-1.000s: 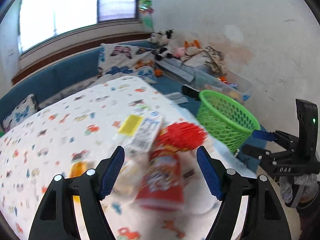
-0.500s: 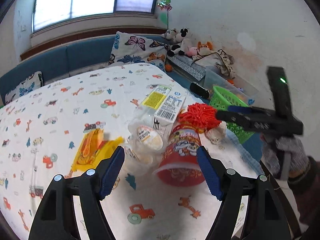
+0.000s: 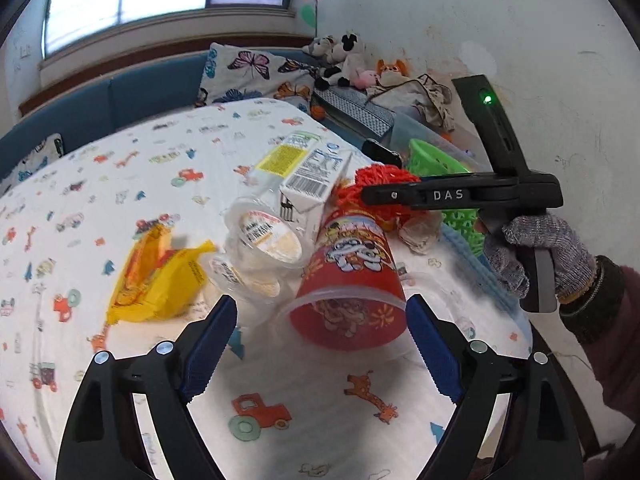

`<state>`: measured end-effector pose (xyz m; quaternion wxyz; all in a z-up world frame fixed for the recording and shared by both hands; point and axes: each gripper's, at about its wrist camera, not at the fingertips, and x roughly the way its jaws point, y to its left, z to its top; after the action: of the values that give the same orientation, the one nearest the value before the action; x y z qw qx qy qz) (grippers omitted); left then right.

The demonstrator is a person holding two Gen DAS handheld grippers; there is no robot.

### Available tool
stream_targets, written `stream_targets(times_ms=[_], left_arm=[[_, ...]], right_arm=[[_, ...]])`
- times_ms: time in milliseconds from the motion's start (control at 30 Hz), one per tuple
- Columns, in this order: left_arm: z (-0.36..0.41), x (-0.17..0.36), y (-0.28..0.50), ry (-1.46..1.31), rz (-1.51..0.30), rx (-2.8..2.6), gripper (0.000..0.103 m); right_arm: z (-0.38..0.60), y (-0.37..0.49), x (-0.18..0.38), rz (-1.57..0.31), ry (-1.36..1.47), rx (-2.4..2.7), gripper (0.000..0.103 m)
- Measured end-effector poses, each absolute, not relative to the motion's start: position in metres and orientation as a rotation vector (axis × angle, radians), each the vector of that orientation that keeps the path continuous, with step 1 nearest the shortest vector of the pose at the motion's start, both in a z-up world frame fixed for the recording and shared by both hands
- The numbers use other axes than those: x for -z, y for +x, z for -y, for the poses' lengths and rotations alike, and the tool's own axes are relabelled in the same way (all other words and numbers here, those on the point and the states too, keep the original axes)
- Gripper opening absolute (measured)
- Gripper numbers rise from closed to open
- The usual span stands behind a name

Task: Collect trash
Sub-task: 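Grasp the red mesh tangle with right gripper while left gripper grasps the red printed cup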

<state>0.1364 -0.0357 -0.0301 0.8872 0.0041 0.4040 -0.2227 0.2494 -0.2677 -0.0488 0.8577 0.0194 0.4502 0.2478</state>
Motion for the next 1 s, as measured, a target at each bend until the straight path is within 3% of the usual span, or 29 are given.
stream_targets(times_ms=[233,467,833,1000], left_arm=[[0.045,0.037,0.135,-0.013,-0.84,0.517,0.093],[0.05,0.05,0.145,-0.05,-0.829,0.501,0.095],[0.066,0.061,0.142,0.024,-0.782,0.485,0.095],[0.066,0.061,0.144,0.014,-0.776,0.472,0.087]], right_arm=[[0.275,0.234,0.029,-0.881,0.058,-0.519,0.056],[0.287,0.214,0.005,-0.822,0.079,-0.515,0.056],[0.315,0.192,-0.002,-0.801,0.093,-0.433,0.056],[0.333,0.183,-0.002,-0.798,0.111,-0.393,0.056]])
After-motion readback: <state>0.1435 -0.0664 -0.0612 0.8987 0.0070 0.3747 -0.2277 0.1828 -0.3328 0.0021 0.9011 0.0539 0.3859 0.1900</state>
